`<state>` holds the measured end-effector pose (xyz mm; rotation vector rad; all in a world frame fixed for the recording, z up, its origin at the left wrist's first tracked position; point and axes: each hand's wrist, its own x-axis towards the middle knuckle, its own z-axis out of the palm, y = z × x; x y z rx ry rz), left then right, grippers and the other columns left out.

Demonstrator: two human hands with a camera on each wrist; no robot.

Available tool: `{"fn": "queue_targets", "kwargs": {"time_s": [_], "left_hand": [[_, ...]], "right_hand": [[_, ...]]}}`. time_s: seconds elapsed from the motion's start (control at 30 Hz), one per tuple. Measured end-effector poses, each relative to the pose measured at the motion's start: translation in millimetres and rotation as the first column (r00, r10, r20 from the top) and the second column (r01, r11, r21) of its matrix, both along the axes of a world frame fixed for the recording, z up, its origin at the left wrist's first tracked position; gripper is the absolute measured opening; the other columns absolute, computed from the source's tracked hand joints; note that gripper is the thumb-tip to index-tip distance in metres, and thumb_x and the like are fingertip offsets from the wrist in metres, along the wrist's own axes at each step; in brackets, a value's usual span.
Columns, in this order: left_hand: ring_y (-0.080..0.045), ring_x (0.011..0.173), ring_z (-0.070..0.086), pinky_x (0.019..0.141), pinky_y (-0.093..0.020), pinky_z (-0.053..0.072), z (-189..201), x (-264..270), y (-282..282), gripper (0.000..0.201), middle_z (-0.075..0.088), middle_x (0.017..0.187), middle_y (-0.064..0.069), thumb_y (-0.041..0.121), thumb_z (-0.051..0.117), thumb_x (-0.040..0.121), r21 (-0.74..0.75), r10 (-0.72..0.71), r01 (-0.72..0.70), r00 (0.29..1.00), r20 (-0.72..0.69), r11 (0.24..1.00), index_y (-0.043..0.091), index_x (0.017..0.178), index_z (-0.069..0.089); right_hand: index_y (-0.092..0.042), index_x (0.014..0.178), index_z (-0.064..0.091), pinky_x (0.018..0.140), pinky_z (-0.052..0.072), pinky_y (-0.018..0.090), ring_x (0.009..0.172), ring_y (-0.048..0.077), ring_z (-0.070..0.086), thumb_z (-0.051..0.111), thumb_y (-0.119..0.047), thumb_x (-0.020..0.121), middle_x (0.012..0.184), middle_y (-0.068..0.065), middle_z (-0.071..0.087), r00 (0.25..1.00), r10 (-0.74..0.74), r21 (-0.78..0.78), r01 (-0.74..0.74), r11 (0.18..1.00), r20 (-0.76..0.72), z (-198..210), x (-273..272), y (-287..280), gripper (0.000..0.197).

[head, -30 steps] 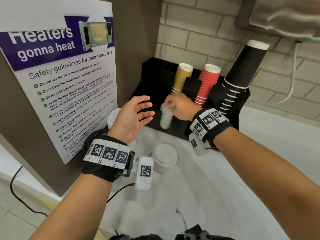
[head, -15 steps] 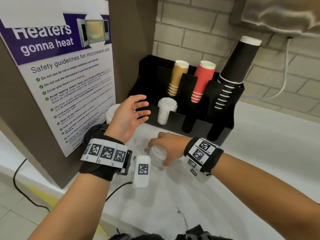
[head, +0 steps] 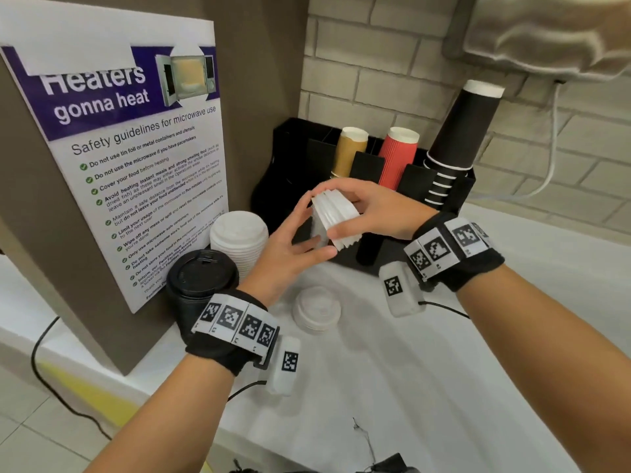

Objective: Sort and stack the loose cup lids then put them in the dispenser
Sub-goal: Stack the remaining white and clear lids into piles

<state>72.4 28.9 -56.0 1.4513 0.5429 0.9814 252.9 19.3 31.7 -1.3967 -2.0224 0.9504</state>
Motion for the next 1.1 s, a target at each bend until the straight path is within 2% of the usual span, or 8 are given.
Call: {"fn": "queue_targets", "kwargs": {"time_s": [0.1, 0.2, 0.33, 0.43, 0.53, 0.73, 0.9, 1.1], "left_hand": [[-0.012, 0.128, 0.054, 0.104, -0.036, 0.047, -1, 8, -2, 0.096, 0.038, 0.152, 0.001, 0.019, 0.075, 0.076, 0.003, 0.063, -0.064, 0.992, 0.107, 0.998, 0.037, 0.152, 0.019], [-0.018, 0.133, 0.049, 0.101, -0.038, 0.049, -2, 10, 0, 0.086, 0.043, 0.148, 0.003, 0.021, 0.078, 0.076, -0.017, 0.084, -0.082, 0.982, 0.172, 0.996, 0.049, 0.141, 0.029], [-0.016, 0.133, 0.047, 0.1, -0.039, 0.051, -2, 11, 1, 0.078, 0.048, 0.143, 0.001, 0.021, 0.079, 0.076, -0.004, 0.104, -0.105, 0.98, 0.169, 0.994, 0.047, 0.138, 0.037], [-0.019, 0.133, 0.049, 0.101, -0.046, 0.049, 0, 10, 1, 0.083, 0.049, 0.142, 0.0, 0.028, 0.079, 0.072, -0.045, 0.081, -0.074, 0.983, 0.168, 0.996, 0.042, 0.142, 0.037], [-0.018, 0.127, 0.054, 0.103, -0.049, 0.047, 3, 10, 1, 0.089, 0.05, 0.142, -0.002, 0.03, 0.078, 0.07, -0.05, 0.039, -0.031, 0.986, 0.162, 0.998, 0.033, 0.148, 0.034], [-0.025, 0.123, 0.058, 0.106, -0.053, 0.043, 3, 13, -1, 0.088, 0.049, 0.144, 0.004, 0.029, 0.078, 0.073, -0.062, 0.018, -0.008, 0.986, 0.164, 0.998, 0.032, 0.149, 0.033], [-0.026, 0.127, 0.055, 0.105, -0.053, 0.045, 3, 15, 0, 0.082, 0.047, 0.147, 0.0, 0.024, 0.073, 0.083, -0.046, 0.006, 0.001, 0.987, 0.16, 0.999, 0.029, 0.151, 0.029], [-0.026, 0.126, 0.055, 0.091, -0.036, 0.054, 7, 14, 1, 0.07, 0.051, 0.141, -0.012, 0.025, 0.063, 0.087, -0.127, -0.003, 0.035, 0.968, 0.249, 0.991, 0.026, 0.149, 0.032]], "right_hand": [[-0.026, 0.128, 0.047, 0.079, 0.057, 0.037, 0.1, 0.02, 0.063, 0.077, -0.014, 0.078, 0.118, 0.013, 0.058, 0.995, -0.021, -0.069, 0.014, 0.998, -0.101, -1, -4, 0, 0.059], [-0.027, 0.122, 0.043, 0.069, 0.056, 0.031, 0.087, 0.016, 0.067, 0.078, -0.026, 0.076, 0.108, 0.007, 0.064, 0.985, -0.086, -0.089, 0.073, 0.993, -0.149, -2, -8, 0, 0.058], [-0.027, 0.125, 0.048, 0.077, 0.056, 0.032, 0.098, 0.016, 0.067, 0.073, -0.038, 0.077, 0.116, 0.005, 0.063, 0.975, -0.08, -0.137, 0.052, 0.989, -0.208, -1, -4, -4, 0.055], [-0.024, 0.136, 0.045, 0.091, 0.053, 0.042, 0.116, 0.021, 0.06, 0.067, -0.025, 0.083, 0.129, 0.006, 0.058, 0.96, -0.053, -0.211, -0.006, 0.977, -0.274, 1, 7, -6, 0.057], [-0.023, 0.14, 0.042, 0.095, 0.05, 0.051, 0.118, 0.029, 0.058, 0.069, -0.02, 0.083, 0.13, 0.015, 0.055, 0.961, -0.026, -0.198, -0.03, 0.98, -0.274, 2, 12, -8, 0.063], [-0.021, 0.134, 0.046, 0.082, 0.056, 0.039, 0.107, 0.029, 0.065, 0.072, -0.022, 0.076, 0.123, 0.013, 0.062, 0.962, -0.036, -0.159, -0.008, 0.987, -0.27, 4, 10, -13, 0.064], [-0.023, 0.136, 0.047, 0.087, 0.055, 0.044, 0.111, 0.027, 0.063, 0.068, -0.026, 0.08, 0.13, 0.008, 0.055, 0.967, -0.006, -0.136, -0.03, 0.99, -0.256, 7, 11, -15, 0.06], [-0.033, 0.142, 0.038, 0.095, 0.05, 0.031, 0.116, 0.016, 0.059, 0.076, -0.016, 0.079, 0.128, 0.001, 0.058, 0.991, 0.06, -0.082, -0.07, 0.994, -0.117, 9, 14, -12, 0.076]]}}
